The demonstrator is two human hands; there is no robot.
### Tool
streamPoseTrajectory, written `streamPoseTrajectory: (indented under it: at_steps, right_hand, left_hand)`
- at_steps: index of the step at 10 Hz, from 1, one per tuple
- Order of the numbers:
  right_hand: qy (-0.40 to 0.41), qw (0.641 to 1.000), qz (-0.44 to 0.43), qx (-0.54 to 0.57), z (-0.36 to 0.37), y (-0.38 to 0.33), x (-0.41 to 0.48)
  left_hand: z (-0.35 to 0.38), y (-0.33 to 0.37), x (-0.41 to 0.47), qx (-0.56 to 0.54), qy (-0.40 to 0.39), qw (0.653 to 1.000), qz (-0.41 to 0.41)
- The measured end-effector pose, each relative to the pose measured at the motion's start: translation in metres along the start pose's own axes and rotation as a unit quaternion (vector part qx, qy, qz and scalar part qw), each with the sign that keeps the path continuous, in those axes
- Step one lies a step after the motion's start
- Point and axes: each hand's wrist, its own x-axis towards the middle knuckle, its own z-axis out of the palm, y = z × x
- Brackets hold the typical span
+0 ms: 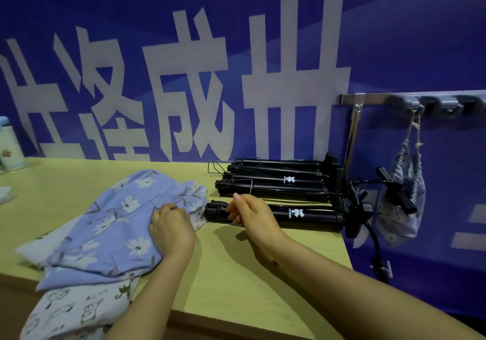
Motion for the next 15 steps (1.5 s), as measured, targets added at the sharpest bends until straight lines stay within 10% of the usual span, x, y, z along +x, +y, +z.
streamPoseTrajectory:
  at_steps: [6, 9, 11, 12, 13, 14, 15]
  right_hand:
    - [-0.13, 0.936, 0.088, 0.317, 0.01, -0.058, -0.018]
    - [-0.158, 0.857, 0.133, 0.472, 0.012, -0.104, -0.062]
    - [-0.005, 0.849, 0.101, 0.518, -0.019, -0.121, -0.09]
    - [0.387, 0.892, 0.026, 0.23, -0.011, -0.106, -0.104]
    - [0.174, 0.934, 0.034, 0.31, -0.031, -0.106, -0.141]
    - [-0.107, 0.954, 0.068, 0.272, -0.045, -0.092, -0.158]
    - [-0.061, 0.988, 0.033, 0.136, -0.038, -0.072, -0.158]
  left_hand:
    - [-0.15, 0.053, 0.004, -0.403, 0.35, 0.845, -0.039]
    - [-0.213, 0.101, -0.072, -0.379, 0.295, 0.87, 0.116]
    - [-0.218, 0.111, -0.142, -0.391, 0.194, 0.888, 0.147]
    - [-0.203, 0.104, -0.174, -0.49, 0.066, 0.868, 0.046]
    - [-0.196, 0.098, -0.167, -0.578, -0.063, 0.804, -0.126]
    - [-0.185, 0.094, -0.159, -0.49, -0.112, 0.855, -0.124]
    - [-0.164, 0.087, -0.17, -0.391, -0.146, 0.907, -0.056]
